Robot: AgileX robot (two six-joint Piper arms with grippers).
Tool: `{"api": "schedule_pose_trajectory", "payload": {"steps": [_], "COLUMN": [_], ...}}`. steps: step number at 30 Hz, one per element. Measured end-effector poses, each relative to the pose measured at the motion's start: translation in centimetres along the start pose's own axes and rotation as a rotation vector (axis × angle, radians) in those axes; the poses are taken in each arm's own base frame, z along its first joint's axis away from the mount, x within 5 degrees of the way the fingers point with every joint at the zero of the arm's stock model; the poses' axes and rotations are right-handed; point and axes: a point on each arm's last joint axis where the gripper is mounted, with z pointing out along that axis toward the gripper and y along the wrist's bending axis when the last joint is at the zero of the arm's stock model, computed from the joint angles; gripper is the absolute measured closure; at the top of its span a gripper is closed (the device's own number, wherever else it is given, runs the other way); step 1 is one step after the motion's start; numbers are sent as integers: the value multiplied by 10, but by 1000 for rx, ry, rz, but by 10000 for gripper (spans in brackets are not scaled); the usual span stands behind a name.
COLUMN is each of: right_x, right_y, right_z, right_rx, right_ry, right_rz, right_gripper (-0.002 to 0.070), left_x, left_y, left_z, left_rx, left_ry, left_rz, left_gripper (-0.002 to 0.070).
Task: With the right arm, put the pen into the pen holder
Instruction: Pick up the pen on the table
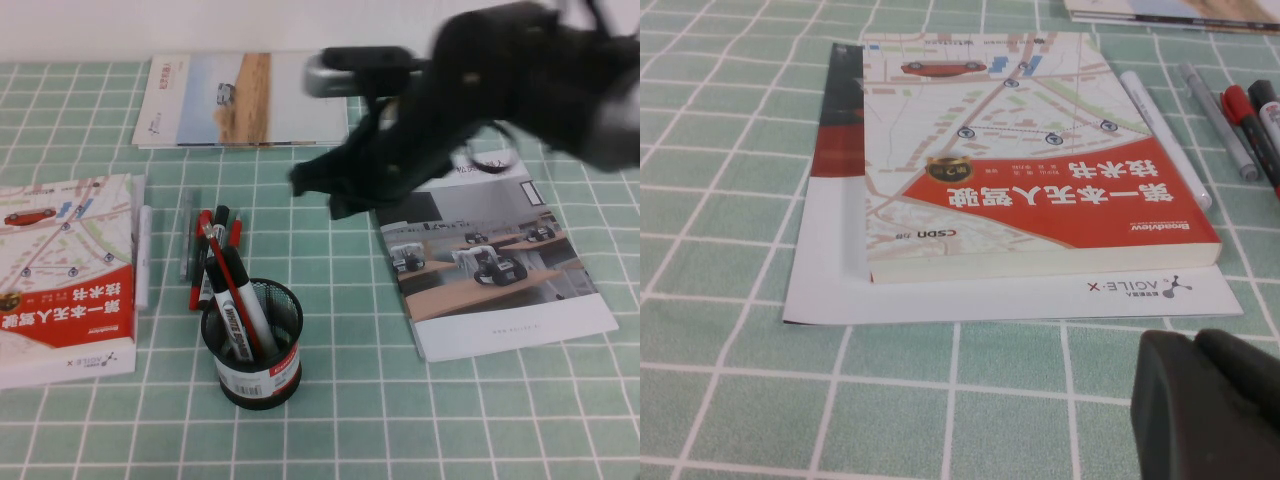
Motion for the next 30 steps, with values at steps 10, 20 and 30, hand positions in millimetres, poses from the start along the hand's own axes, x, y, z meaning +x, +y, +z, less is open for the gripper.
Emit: {"api": "schedule_pose_trajectory", "payload": {"steps": [10, 20, 30], "right_x": [-38, -50, -43], "right_y": [29, 33, 45], "right_z": [80, 147, 173], "right_rx": [29, 10, -16], "right_ry": [70, 22, -17], "right_rz": [3, 0, -20], "right_gripper": [577, 400, 400], "left_x": [0, 0, 0], "left_y": [0, 0, 0], "left_z": [0, 0, 0], "left_rx": [0, 0, 0], "left_ry": [0, 0, 0], "left_rz": [0, 0, 0], "left_gripper": [679, 679, 678]}}
